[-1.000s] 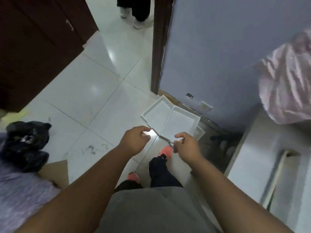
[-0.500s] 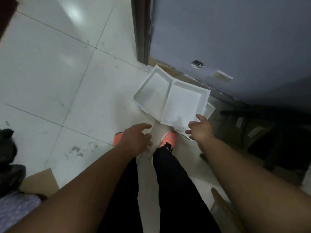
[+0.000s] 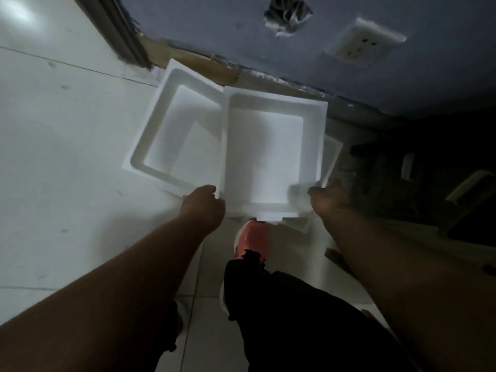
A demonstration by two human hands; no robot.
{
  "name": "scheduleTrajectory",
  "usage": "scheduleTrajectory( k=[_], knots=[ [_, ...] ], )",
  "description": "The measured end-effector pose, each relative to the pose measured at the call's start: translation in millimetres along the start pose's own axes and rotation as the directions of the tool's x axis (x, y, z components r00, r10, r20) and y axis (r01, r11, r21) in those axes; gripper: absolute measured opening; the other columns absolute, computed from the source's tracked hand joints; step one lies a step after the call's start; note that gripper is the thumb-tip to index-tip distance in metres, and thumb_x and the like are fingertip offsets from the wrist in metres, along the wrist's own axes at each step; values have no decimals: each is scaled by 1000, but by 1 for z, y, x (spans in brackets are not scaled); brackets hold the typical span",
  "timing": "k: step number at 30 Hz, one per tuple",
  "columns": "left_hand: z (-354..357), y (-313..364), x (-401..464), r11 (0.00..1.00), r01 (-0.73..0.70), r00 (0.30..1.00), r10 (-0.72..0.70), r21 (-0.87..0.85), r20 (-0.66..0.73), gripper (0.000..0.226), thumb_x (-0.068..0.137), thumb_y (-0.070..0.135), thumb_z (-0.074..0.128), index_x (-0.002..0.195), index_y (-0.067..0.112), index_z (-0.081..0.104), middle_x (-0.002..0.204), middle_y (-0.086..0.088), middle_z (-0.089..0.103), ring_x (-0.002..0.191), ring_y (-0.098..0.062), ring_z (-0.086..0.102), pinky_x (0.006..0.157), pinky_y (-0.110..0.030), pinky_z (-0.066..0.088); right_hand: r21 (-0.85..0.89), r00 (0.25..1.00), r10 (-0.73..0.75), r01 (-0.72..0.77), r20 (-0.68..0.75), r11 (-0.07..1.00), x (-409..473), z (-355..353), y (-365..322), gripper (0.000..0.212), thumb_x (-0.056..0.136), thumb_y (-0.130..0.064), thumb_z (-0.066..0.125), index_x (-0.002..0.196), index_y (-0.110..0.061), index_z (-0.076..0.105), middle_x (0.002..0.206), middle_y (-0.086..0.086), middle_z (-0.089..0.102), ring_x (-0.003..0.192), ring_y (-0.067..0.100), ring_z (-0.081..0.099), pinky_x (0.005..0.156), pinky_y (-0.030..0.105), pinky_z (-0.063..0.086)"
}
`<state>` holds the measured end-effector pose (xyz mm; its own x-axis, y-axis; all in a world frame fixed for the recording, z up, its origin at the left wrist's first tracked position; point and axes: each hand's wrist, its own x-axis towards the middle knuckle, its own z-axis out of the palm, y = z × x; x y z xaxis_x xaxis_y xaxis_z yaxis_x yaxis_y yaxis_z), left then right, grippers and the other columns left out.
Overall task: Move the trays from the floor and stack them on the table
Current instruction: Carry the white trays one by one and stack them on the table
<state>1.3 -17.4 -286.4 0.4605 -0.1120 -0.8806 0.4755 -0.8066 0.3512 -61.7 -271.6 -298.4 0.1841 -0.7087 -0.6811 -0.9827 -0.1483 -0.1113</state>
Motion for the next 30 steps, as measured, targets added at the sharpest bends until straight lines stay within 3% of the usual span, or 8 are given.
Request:
scheduleTrajectory(
  k=[3, 6, 12, 16, 18, 24, 27, 30],
  knots=[
    [14, 4, 34, 999, 13, 1000, -13, 48, -4, 45, 97, 20, 50, 141, 9, 47, 139, -13, 56, 125, -33, 54, 104, -39, 44, 30, 999, 18, -19, 50, 999, 26, 3, 7, 61, 89, -23, 65, 144, -11, 42, 138, 15, 56, 122, 36, 57, 105, 47, 48],
    [20, 6, 50, 999, -7, 997, 11, 52, -78, 29, 94, 20, 54, 117, 8, 64, 116, -13, 67, 104, -33, 63, 96, -45, 52, 40, 996, -2, -1, 86, 999, 34, 6, 7, 45, 90, -25, 67, 132, -11, 59, 130, 13, 63, 113, 37, 61, 101, 48, 51],
    [-7, 2, 19, 991, 29, 995, -16, 133, -100, 14, 83, 6, 64, 98, 5, 67, 97, -14, 70, 92, -34, 67, 85, -43, 58, -9, 997, -73, 73, 18, 997, 2, -9, -6, 35, 96, -29, 57, 125, -10, 65, 123, 13, 66, 110, 35, 62, 101, 47, 51],
    [-45, -3, -47, 991, 59, 988, -40, 119, -151, 3, 86, 9, 63, 85, 8, 61, 89, -8, 66, 87, -31, 64, 79, -35, 55, -19, 993, -60, 62, 101, 998, -62, -29, -17, 38, 99, -33, 51, 127, -10, 63, 130, 11, 63, 117, 34, 60, 104, 36, 44],
    [-78, 2, -96, 986, 48, 983, -18, 158, -184, 20, 86, 8, 61, 72, 14, 49, 82, -5, 57, 83, -28, 55, 71, -30, 42, -37, 989, -86, 91, 123, 995, -111, -52, -28, 37, 101, -31, 50, 129, -10, 63, 132, 6, 60, 122, 31, 56, 98, 26, 40],
    [-177, 30, -235, 985, -18, 970, 60, 174, -237, 27, 78, 4, 68, 65, 14, 46, 72, -5, 60, 73, -25, 55, 53, -28, 33, 35, 974, -213, 211, 81, 977, -254, -140, -65, 24, 95, -25, 58, 104, -7, 71, 100, 1, 62, 89, 21, 57, 81, 28, 44],
    [-222, 47, -289, 987, -102, 954, 132, 125, -269, 14, 73, 3, 68, 71, 7, 55, 75, -9, 67, 74, -27, 61, 55, -28, 41, 62, 948, -311, 307, 66, 950, -314, -186, -88, 20, 94, -26, 55, 101, -15, 70, 92, 2, 69, 91, 25, 65, 87, 36, 52],
    [-280, 72, -357, 983, -178, 935, 185, 48, -301, 12, 69, -1, 68, 75, 2, 57, 76, -12, 67, 73, -30, 65, 63, -39, 56, 47, 886, -461, 463, -38, 885, -391, -250, -116, 11, 94, -22, 56, 89, -17, 65, 85, -1, 66, 77, 20, 60, 61, 24, 44]
  ],
)
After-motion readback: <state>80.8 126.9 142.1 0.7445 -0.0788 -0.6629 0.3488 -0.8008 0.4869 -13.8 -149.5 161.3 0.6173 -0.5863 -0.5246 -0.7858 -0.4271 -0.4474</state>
